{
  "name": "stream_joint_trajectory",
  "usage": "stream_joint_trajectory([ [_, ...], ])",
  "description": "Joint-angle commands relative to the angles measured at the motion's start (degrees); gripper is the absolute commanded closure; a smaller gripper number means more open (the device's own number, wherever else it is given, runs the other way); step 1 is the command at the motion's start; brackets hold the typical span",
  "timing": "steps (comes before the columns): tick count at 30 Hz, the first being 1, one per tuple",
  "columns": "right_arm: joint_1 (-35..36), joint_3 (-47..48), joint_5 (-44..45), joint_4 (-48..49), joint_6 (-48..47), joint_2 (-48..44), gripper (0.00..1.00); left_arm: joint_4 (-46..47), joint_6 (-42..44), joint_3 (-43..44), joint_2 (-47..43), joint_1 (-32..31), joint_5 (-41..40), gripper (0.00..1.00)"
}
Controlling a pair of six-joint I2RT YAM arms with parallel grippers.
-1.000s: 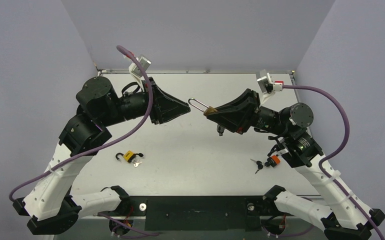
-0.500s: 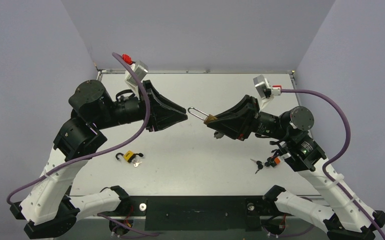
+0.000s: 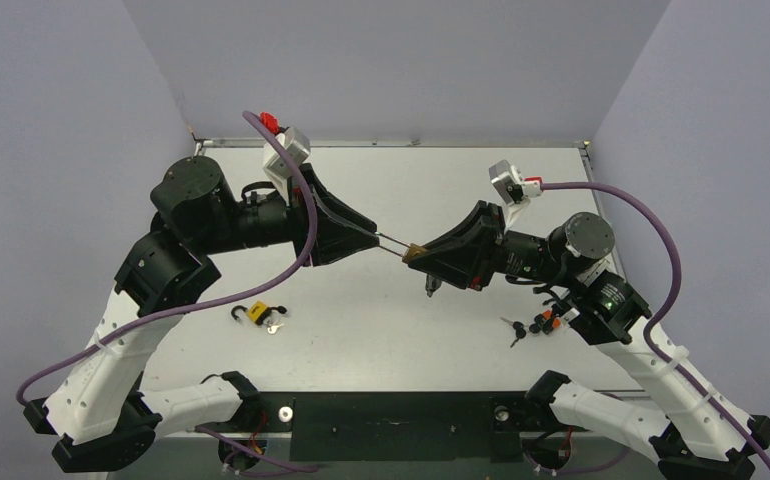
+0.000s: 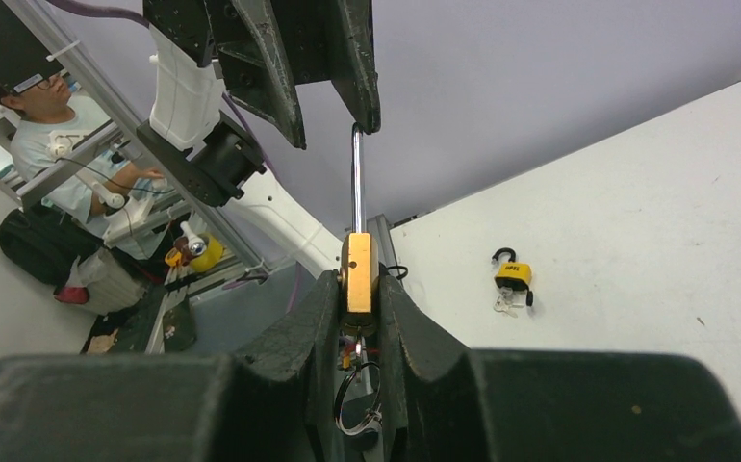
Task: Lock with the key
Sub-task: Lock the lock.
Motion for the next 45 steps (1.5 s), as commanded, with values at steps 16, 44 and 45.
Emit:
stream_joint_trajectory([
  [16,0.4,4.0,1.6,-0.6,-2.4,-0.7,1.0,1.4,2.2,-1.2,-0.6,0.0,3.6,0.74],
  [44,0.4,2.9,1.1,2.5,-0.5,0.3,1.0,11.7,-3.4,-7.7,-1.6,-2.4,5.9,1.0],
  [45,0.5,2.8,1.1,2.9,-0.2,0.4,1.0,12.1,-4.0,-7.9,-1.6,-2.7,5.8,1.0],
])
